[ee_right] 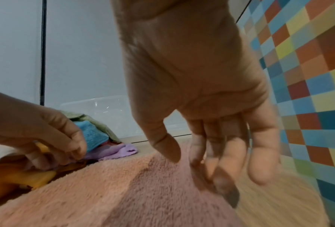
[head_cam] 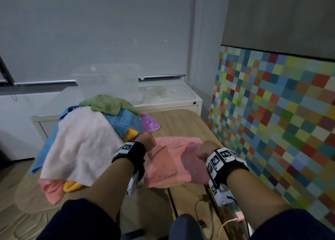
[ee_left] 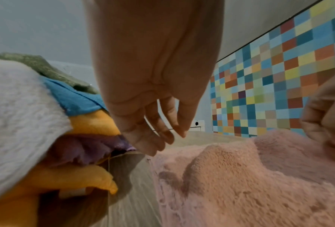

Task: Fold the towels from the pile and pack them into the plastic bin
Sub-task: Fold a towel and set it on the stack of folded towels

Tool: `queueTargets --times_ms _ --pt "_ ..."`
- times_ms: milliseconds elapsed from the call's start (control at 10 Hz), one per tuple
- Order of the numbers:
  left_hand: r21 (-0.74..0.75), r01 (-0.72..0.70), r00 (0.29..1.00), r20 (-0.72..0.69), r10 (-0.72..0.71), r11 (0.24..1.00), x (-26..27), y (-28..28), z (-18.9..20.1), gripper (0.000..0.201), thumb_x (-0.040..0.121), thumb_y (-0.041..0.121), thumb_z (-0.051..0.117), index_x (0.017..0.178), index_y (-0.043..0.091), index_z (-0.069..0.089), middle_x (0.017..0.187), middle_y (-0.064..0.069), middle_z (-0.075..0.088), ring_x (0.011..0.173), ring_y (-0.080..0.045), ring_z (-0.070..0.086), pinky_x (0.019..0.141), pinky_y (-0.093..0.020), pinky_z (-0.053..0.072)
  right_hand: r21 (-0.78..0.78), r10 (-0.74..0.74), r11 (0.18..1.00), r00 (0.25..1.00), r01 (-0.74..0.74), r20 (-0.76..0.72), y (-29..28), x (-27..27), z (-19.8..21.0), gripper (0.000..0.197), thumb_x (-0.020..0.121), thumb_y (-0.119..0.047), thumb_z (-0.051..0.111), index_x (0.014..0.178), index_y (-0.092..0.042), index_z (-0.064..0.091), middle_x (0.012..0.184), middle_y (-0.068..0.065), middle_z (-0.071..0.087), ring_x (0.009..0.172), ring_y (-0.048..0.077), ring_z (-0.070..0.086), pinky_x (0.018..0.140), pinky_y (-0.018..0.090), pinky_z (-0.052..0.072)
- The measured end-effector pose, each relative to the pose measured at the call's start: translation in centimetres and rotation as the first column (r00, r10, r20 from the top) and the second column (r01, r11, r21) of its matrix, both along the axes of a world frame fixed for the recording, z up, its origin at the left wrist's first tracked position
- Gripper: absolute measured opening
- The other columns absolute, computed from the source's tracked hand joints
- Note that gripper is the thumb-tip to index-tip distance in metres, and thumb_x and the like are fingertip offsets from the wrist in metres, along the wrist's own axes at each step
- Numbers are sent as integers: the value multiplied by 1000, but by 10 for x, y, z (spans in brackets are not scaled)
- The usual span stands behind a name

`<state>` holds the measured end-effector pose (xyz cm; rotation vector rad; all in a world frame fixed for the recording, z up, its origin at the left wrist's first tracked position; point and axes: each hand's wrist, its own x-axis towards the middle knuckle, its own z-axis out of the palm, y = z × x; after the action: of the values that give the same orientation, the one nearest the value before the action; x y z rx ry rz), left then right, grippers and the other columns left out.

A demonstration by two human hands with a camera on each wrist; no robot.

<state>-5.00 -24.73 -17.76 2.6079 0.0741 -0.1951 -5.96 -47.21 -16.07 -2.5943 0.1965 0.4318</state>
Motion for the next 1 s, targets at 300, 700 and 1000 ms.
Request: queueTargets --times_ms 300,700,1000 --pt "41 -129 983 -125 133 991 33 2 -12 39 88 12 60 125 -1 53 125 -21 58 114 -32 57 93 -35 46 310 -272 922 958 233 90 9 25 -11 38 96 -25 48 122 3 52 115 17 60 97 30 58 74 28 42" --pt "153 -197 980 36 194 968 43 7 -44 45 83 17 60 126 8 51 132 -18 50 122 -35 47 103 -37 37 402 -368 878 903 258 224 23 32 -37 16 87 -10 52 90 -5 67 96 13 67 97 29 62 78 25 47" --pt "-150 -255 952 137 275 955 57 21 -41 22 84 4 57 103 2 67 108 -18 67 106 -33 60 90 -34 45 382 -342 892 912 240 225 38 60 -32 26 93 -8 50 118 -1 53 124 17 56 115 32 53 92 30 40"
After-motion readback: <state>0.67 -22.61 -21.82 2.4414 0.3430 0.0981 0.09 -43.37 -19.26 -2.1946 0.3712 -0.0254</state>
